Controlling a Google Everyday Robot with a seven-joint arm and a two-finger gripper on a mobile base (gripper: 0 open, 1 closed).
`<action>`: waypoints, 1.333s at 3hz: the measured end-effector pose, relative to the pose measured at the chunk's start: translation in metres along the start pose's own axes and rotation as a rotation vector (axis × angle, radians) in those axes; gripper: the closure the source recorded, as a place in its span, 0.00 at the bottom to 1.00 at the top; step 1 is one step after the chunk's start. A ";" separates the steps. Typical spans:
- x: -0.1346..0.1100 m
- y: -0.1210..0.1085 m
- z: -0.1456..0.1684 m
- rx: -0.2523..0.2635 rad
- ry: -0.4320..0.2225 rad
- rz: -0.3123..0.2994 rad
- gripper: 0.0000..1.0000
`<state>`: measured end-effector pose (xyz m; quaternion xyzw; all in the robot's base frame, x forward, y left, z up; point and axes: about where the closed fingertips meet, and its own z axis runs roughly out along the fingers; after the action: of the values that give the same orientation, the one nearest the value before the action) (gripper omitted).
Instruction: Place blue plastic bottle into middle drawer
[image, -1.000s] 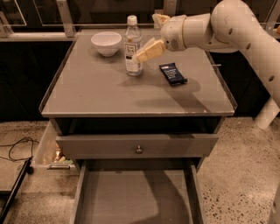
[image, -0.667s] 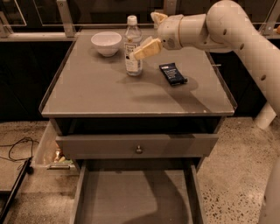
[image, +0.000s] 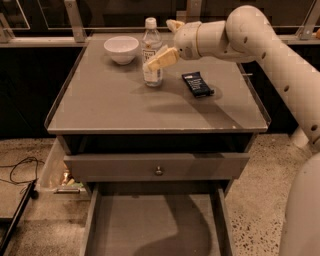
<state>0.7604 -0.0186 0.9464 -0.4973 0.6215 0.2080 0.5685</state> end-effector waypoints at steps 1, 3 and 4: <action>0.004 0.008 0.013 -0.057 -0.013 0.039 0.00; 0.003 0.017 0.024 -0.116 -0.019 0.071 0.19; 0.003 0.017 0.024 -0.116 -0.019 0.071 0.43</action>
Offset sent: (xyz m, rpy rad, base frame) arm -0.0042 0.0319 -0.0172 0.0525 0.1472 0.1348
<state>0.7578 0.0069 0.9323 -0.5052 0.6201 0.2684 0.5368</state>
